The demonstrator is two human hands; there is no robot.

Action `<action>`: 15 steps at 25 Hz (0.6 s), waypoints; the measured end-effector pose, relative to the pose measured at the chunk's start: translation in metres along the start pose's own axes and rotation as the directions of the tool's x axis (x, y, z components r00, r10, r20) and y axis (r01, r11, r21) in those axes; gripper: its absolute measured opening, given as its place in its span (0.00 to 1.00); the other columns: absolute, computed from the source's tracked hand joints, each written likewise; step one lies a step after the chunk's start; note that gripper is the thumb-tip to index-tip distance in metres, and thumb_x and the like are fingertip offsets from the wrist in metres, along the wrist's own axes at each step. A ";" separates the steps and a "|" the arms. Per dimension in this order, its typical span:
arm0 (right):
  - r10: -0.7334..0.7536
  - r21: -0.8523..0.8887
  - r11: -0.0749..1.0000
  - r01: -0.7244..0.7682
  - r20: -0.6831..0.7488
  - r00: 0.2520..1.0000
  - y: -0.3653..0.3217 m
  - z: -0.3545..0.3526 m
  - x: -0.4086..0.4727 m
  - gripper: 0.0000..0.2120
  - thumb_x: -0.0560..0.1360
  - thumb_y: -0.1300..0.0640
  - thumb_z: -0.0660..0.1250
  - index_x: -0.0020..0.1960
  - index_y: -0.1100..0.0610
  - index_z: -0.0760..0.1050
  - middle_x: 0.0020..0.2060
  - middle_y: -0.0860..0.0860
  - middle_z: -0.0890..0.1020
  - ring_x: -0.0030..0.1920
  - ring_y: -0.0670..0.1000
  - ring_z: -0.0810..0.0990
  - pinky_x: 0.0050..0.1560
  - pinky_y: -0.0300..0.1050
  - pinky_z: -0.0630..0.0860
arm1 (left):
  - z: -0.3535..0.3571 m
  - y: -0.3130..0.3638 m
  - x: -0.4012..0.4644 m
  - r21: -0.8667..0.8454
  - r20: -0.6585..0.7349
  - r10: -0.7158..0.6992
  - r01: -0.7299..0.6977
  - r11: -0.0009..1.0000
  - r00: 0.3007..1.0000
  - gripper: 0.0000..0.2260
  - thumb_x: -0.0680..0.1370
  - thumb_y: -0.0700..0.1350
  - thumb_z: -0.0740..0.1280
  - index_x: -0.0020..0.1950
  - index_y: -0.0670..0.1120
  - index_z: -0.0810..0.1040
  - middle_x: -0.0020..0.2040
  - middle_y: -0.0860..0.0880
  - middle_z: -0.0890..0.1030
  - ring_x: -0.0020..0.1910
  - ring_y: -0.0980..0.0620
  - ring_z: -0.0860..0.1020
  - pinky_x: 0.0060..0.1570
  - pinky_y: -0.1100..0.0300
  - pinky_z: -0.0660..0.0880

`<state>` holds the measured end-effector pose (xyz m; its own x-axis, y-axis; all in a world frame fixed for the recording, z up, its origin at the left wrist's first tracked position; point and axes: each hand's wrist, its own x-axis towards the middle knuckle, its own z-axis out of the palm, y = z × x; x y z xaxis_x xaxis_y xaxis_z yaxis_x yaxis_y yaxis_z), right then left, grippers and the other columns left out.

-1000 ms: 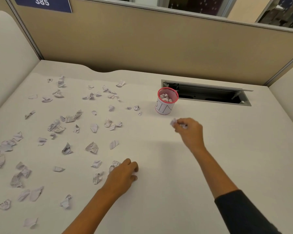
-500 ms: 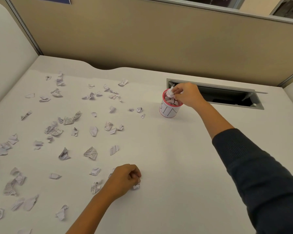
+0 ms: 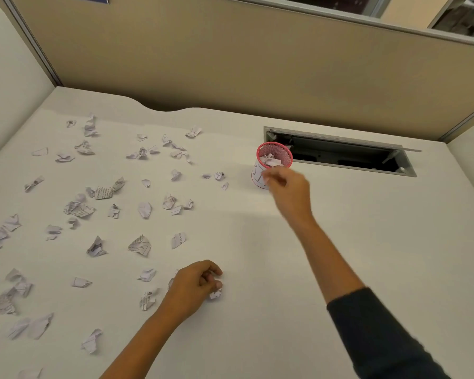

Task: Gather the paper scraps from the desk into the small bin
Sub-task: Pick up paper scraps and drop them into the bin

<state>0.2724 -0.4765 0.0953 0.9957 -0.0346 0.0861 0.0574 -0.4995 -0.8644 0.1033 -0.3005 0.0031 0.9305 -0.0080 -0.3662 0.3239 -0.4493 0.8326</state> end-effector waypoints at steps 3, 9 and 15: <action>0.141 0.057 0.986 -0.157 0.220 0.965 0.018 0.024 -0.069 0.08 0.72 0.65 0.66 0.45 0.56 0.82 0.39 0.48 0.82 0.37 0.46 0.77 0.47 0.43 0.76 | 0.006 0.005 -0.004 -0.097 -0.172 0.026 -0.044 0.994 0.985 0.08 0.73 0.37 0.70 0.43 0.50 0.79 0.37 0.51 0.81 0.34 0.59 0.77 0.36 0.72 0.71; 0.197 0.091 0.954 -0.284 0.523 0.829 0.027 0.047 -0.160 0.04 0.72 0.45 0.68 0.46 0.39 0.80 0.42 0.43 0.81 0.42 0.44 0.81 0.46 0.44 0.81 | 0.012 0.018 -0.012 -0.214 -0.410 0.060 -0.160 0.964 0.910 0.10 0.73 0.37 0.68 0.46 0.53 0.78 0.43 0.54 0.81 0.39 0.58 0.80 0.37 0.72 0.74; 0.274 0.189 0.917 -0.352 0.344 0.898 0.026 0.041 -0.155 0.09 0.71 0.60 0.71 0.43 0.46 0.83 0.41 0.46 0.85 0.38 0.45 0.84 0.41 0.37 0.80 | 0.002 0.023 -0.016 -0.328 -0.415 0.038 -0.189 0.925 0.909 0.05 0.77 0.43 0.67 0.47 0.54 0.77 0.44 0.54 0.80 0.37 0.54 0.82 0.38 0.64 0.79</action>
<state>0.1225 -0.4485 0.0391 0.9351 0.1292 -0.3300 -0.2843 -0.2823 -0.9162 0.0952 -0.3123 0.0275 0.9292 0.3466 -0.1284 0.1800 -0.1210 0.9762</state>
